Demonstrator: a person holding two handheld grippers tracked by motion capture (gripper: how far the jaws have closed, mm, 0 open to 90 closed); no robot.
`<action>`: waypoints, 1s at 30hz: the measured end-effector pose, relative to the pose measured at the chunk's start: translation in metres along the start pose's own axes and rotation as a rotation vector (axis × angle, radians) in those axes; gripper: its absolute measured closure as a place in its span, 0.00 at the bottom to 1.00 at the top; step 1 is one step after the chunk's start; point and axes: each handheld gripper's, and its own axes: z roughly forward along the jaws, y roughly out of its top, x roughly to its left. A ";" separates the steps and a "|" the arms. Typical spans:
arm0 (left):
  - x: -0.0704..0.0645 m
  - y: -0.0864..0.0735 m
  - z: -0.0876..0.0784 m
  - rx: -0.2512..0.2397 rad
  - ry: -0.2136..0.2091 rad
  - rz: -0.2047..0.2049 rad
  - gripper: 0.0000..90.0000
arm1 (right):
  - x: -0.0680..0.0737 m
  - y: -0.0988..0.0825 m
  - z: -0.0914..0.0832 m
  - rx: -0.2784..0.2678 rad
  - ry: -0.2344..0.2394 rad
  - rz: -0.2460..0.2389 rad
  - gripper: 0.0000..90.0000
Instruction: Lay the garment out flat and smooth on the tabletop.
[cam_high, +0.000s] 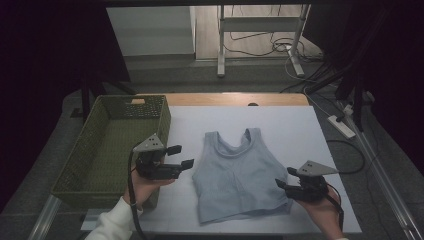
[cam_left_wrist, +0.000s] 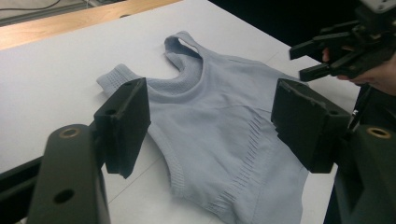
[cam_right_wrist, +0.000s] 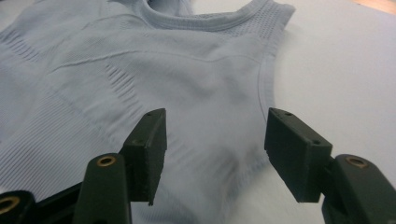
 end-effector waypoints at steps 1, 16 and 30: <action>0.000 0.000 0.000 0.000 0.001 0.001 0.32 | 0.000 0.002 0.004 0.004 0.002 -0.004 0.43; -0.002 0.003 -0.004 -0.013 -0.007 0.009 0.32 | -0.002 0.045 0.058 0.046 0.004 -0.034 0.41; -0.002 0.003 -0.001 -0.008 -0.012 0.010 0.32 | -0.033 0.050 0.089 0.109 -0.044 -0.003 0.40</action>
